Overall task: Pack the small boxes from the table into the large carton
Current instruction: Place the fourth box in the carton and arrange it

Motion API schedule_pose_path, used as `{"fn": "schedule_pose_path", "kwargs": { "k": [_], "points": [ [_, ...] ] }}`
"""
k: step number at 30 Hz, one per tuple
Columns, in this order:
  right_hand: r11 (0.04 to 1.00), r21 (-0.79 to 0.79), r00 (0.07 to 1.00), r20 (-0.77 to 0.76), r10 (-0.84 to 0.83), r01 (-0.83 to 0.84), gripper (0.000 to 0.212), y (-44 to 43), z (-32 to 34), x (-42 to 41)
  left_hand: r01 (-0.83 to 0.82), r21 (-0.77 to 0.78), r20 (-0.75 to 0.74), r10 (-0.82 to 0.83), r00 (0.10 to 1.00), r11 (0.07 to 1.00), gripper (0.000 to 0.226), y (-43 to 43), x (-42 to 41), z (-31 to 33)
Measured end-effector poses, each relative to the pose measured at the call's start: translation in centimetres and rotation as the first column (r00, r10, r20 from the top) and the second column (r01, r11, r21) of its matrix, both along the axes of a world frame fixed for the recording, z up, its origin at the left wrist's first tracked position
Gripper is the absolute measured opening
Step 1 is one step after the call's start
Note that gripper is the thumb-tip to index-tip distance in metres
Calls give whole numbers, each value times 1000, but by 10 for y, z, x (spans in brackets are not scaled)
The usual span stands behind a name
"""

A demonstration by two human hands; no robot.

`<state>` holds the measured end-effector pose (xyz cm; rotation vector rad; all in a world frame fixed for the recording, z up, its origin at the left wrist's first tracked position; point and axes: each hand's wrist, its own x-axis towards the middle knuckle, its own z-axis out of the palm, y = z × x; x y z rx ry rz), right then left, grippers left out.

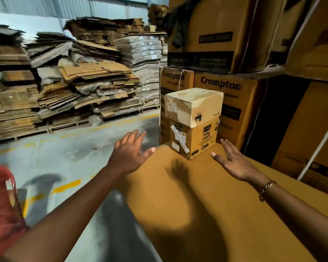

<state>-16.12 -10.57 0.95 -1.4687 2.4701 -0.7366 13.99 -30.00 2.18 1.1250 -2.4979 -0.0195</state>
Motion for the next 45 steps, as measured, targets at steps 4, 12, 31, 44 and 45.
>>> {"fn": "schedule_pose_path", "kwargs": {
  "k": [4, 12, 31, 44, 45],
  "points": [
    [995, -46, 995, 51, -90, 92, 81, -49, 5, -18, 81, 97, -12, -80, 997, 992, 88, -67, -43, -3],
    [972, -111, 944, 285, -167, 206, 84, -143, 16, -61, 158, 245, -91, -140, 986, 956, 75, -178, -115, 3],
    [734, -235, 604, 744, -287, 638, 96, -356, 49, -116, 481, 708, -501, -111, 858, 517, 39, -428, -322, 41],
    [611, -130, 412, 842, -348, 781, 59, -386, 46, -88, 501, 864, -498, -64, 865, 41, 50, -459, -358, 20],
    [604, -121, 385, 862, -330, 788, 50, -386, 45, -88, 500, 865, -498, -66, 865, 24, 51, -458, -357, 21]
  ]
}}
